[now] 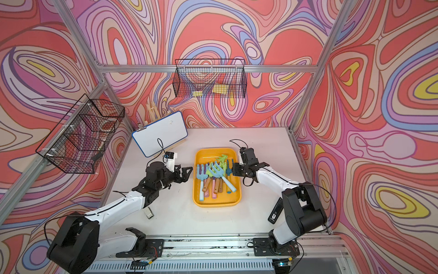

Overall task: Take the hand rake out of the storage box
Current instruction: Move the storage box to the center of the board, then pick up the rake from the storage box.

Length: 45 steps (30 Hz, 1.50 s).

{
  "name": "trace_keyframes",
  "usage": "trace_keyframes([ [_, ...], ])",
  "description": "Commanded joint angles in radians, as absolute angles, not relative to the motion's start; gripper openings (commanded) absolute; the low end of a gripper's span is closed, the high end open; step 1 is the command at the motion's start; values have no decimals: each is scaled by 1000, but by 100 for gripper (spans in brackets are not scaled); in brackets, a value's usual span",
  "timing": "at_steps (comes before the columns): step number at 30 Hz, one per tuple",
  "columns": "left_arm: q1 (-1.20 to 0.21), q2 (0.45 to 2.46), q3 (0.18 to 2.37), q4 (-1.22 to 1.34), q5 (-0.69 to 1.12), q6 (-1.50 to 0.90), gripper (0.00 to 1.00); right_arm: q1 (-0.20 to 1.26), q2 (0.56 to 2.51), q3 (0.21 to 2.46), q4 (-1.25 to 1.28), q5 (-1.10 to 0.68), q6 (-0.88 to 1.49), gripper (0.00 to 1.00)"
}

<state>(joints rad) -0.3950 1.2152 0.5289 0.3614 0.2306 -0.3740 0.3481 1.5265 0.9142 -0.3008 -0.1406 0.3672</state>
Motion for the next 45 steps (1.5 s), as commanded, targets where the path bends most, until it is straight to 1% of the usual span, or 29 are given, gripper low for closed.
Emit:
trace_keyframes([
  [1,-396,1177,482,427,214,-375,84,354,1434,885,-337,-184,334,47],
  [6,-397,1203,489,435,233,-370,78,395,1342,877,-402,-103,269,47],
  [11,-398,1233,506,425,235,-371,77,425,1338,939,-500,-133,188,49],
  [15,-398,1211,487,442,220,-376,77,454,1366,976,-541,-145,155,54],
  [17,-397,1204,479,448,216,-378,74,463,1373,971,-524,-171,151,56],
  [23,-398,1222,495,437,224,-376,72,512,1418,984,-517,-154,125,56],
  [26,-398,1220,495,434,219,-377,71,522,1443,990,-516,-158,111,53],
  [29,-397,1216,490,440,217,-379,71,523,1457,990,-516,-146,103,52],
  [37,-398,1228,502,431,222,-378,71,539,1519,1008,-525,-107,86,52],
  [45,-398,1223,496,433,221,-379,70,569,1553,1025,-534,-107,80,50],
])
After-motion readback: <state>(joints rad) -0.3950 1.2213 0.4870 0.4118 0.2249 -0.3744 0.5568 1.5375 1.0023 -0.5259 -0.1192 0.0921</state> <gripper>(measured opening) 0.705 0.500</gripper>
